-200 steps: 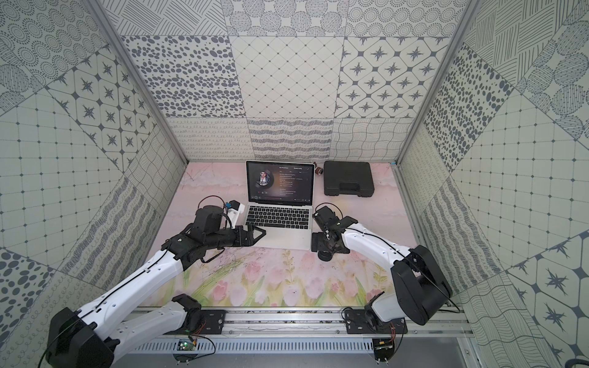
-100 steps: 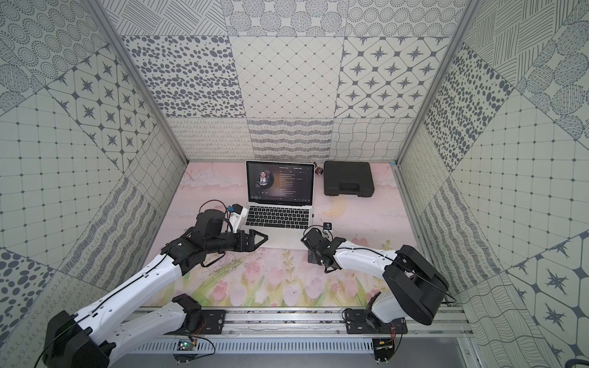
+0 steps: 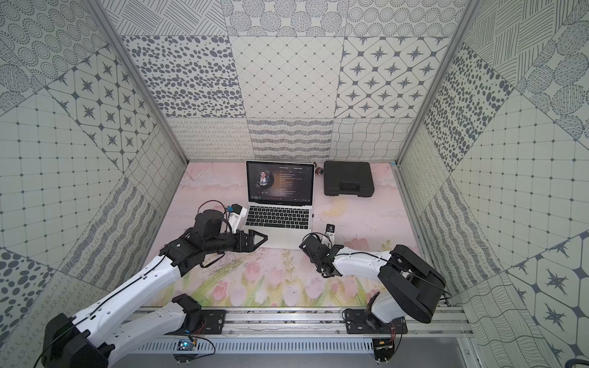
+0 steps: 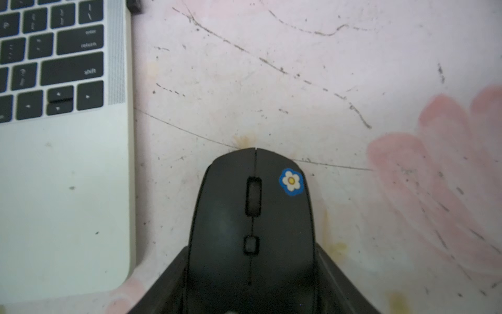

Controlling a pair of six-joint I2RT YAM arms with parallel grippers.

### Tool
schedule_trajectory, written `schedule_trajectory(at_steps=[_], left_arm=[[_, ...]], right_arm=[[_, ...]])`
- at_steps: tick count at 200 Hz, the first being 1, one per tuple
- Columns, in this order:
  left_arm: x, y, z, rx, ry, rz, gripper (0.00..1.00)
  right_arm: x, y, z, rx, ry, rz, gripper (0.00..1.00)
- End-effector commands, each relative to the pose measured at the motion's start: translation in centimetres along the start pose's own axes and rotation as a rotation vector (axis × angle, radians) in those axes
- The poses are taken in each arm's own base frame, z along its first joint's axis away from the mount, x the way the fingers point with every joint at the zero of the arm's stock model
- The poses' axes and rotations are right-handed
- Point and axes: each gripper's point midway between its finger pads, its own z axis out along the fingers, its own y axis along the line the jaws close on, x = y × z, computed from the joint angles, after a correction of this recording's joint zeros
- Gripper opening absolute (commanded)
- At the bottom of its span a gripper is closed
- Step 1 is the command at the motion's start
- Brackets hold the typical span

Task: Remove the wireless mouse receiver from the laptop
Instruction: Pick up the mouse from the center of the board.

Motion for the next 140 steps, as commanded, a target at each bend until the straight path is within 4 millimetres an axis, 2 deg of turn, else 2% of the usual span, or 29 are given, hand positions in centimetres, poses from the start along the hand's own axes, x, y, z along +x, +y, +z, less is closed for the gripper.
schedule_trajectory(at_steps=[1, 38, 57, 74, 108, 140], left_arm=[[-0.3, -0.1, -0.1, -0.003, -0.012, 0.024, 0.99], [-0.3, -1.6, 0.8, 0.112, -0.024, 0.065, 0.99], [-0.8, -2.0, 0.8, 0.133, -0.061, 0.103, 1.0], [-1.6, -3.3, 0.4, 0.192, -0.102, 0.172, 0.99], [-2.9, -7.4, -1.4, 0.346, -0.166, 0.4, 1.0], [-2.3, -10.8, -4.2, 0.454, -0.134, 0.709, 0.99]], right_arm=[[0.5, 0.2, -1.3, -0.042, 0.043, -0.007, 0.6], [-3.5, 3.9, -7.0, -0.299, 0.086, -0.052, 0.57], [-5.3, 5.7, -10.0, -0.472, 0.148, -0.034, 0.55], [-6.2, 7.9, -12.7, -0.675, 0.254, -0.02, 0.54], [-7.6, 13.5, -18.9, -1.114, 0.443, -0.004, 0.55], [-8.9, 16.1, -23.3, -1.4, 0.556, 0.054, 0.55]])
